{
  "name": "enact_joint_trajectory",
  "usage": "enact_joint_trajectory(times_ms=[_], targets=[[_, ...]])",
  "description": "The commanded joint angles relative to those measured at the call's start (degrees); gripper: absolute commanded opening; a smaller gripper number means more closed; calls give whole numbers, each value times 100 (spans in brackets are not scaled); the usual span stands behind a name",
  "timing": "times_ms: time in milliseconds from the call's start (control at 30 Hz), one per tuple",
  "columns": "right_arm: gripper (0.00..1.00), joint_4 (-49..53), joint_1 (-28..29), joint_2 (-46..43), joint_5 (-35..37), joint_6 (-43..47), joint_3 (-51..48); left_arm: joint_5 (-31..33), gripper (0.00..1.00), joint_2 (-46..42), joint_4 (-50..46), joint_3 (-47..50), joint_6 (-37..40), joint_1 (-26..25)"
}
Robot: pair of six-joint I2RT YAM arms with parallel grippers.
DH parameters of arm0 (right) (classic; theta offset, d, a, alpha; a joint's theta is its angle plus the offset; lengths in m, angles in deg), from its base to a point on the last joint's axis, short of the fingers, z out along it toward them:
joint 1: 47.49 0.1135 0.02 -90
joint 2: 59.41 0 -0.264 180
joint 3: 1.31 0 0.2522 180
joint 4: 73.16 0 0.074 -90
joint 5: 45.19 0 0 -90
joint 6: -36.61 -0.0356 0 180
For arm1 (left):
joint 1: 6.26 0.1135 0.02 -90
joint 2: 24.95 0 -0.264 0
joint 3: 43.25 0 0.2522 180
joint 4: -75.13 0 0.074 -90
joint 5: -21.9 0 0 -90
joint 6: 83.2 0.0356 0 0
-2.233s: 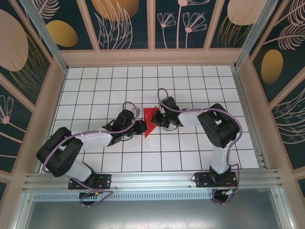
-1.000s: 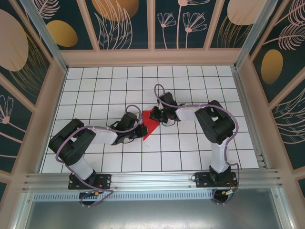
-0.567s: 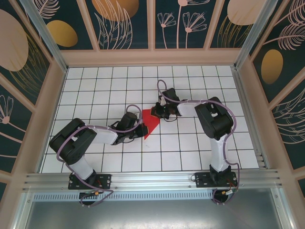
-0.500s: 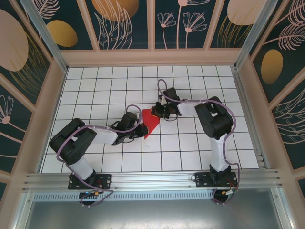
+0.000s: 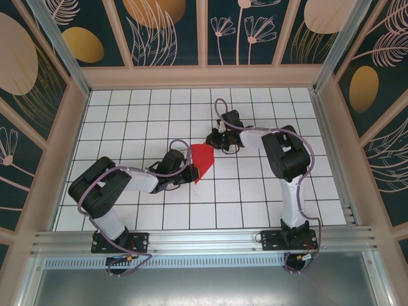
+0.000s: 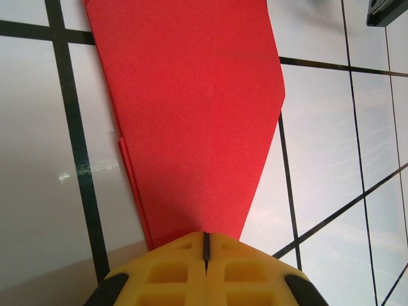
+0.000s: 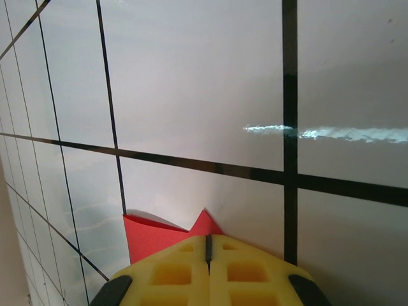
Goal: Fold a paper plane with a square sheet of paper (pick it up from the middle)
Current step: Fourth fold the wing at the center of the table.
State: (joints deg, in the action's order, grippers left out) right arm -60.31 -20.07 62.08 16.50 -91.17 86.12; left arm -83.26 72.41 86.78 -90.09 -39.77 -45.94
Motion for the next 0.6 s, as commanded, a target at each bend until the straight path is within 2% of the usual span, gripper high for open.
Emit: enact_joint_trajectory(times_ms=[0, 300, 433, 467, 567], targets=[[0, 104, -374, 297, 1150, 214, 275, -232, 0, 217, -850, 171, 129, -50], [0, 518, -437, 416, 1244, 370, 929, -198, 0, 169, -881, 134, 152, -55], [1, 534, -402, 27, 1194, 451, 743, -96, 0, -139, -951, -17, 174, -49], [2, 514, -376, -123, 1159, 478, 637, -72, 2, -252, -958, -73, 167, -49], [9, 446, -257, -683, 1099, 552, 170, 104, 18, -727, -950, -249, 106, -41]])
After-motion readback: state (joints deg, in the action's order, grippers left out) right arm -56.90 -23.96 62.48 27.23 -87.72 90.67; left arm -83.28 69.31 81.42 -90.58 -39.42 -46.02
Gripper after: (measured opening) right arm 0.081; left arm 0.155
